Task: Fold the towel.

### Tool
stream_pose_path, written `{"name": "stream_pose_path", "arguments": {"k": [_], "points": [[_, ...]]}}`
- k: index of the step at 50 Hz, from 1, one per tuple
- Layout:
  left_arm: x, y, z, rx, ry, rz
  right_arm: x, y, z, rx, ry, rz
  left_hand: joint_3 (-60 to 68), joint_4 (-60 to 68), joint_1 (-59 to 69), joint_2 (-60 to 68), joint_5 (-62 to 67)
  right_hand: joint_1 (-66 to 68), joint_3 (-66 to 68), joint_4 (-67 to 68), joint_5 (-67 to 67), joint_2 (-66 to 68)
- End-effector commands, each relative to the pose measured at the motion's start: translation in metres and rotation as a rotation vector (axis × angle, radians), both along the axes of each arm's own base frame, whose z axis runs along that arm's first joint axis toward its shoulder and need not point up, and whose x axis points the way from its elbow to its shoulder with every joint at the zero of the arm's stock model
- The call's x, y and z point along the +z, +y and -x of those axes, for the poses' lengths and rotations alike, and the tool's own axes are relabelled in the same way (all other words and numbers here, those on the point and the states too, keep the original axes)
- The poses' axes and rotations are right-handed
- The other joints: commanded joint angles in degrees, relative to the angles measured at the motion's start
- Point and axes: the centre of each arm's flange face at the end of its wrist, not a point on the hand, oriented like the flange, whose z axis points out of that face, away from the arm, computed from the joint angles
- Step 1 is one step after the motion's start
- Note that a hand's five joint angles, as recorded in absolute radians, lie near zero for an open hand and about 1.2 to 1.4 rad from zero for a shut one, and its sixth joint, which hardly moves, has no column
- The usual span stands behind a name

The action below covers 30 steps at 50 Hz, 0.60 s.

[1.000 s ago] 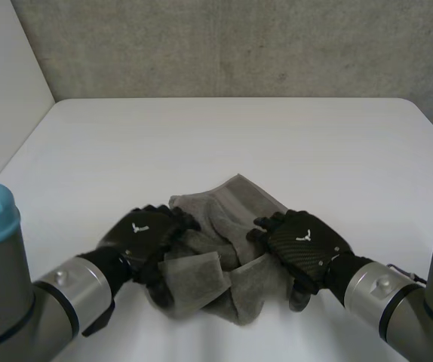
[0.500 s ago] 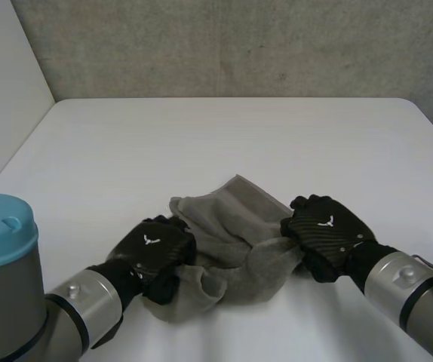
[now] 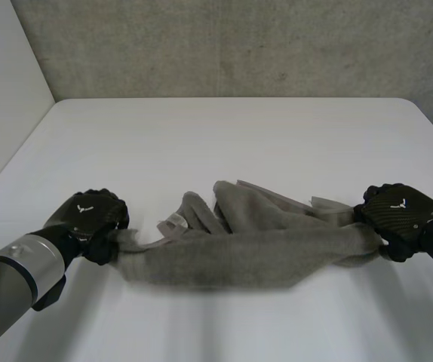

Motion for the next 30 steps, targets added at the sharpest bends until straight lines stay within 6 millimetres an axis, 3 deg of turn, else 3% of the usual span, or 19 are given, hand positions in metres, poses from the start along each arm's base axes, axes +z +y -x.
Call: {"name": "stream_pose_path", "arguments": {"k": [1, 8, 20, 25, 27, 30], "points": [[-0.006, 0.013, 0.013, -0.067, 0.007, -0.033, 0.004, 0.016, -0.017, 0.025, -0.097, -0.031, -3.0, -3.4, 3.2, 2.3, 1.9, -11.3, -2.5, -4.4, -11.8, -10.4], [-0.005, 0.02, 0.017, -0.088, 0.007, -0.032, -0.006, 0.018, -0.018, 0.014, -0.113, -0.064, -3.0, -3.4, 2.2, 1.3, 0.9, -9.4, -2.5, -4.4, -10.0, -8.6], [-0.013, 0.016, 0.004, -0.039, -0.005, -0.061, -0.015, 0.016, -0.019, 0.088, -0.017, -0.04, -3.0, -3.4, 2.2, 1.3, 0.9, -8.6, -2.5, -4.4, -9.2, -7.8], [-0.015, 0.018, 0.0, -0.028, -0.006, -0.07, -0.019, 0.019, -0.019, 0.118, 0.026, -0.049, -3.0, -3.4, 2.2, 1.3, 0.9, 9.2, -2.5, -4.4, 8.7, 10.1], [-0.016, 0.019, -0.001, -0.027, -0.009, -0.074, -0.015, 0.023, -0.02, 0.128, 0.03, -0.069, -3.0, -3.4, 2.2, 1.3, 0.9, 28.6, -2.5, -4.4, 28.1, 29.5], [-0.016, 0.019, -0.001, -0.03, -0.01, -0.072, -0.013, 0.023, -0.02, 0.135, 0.029, -0.074, -3.0, -3.4, 4.1, 3.1, 2.7, 30.7, -2.5, -4.4, 30.2, 31.5]]}}
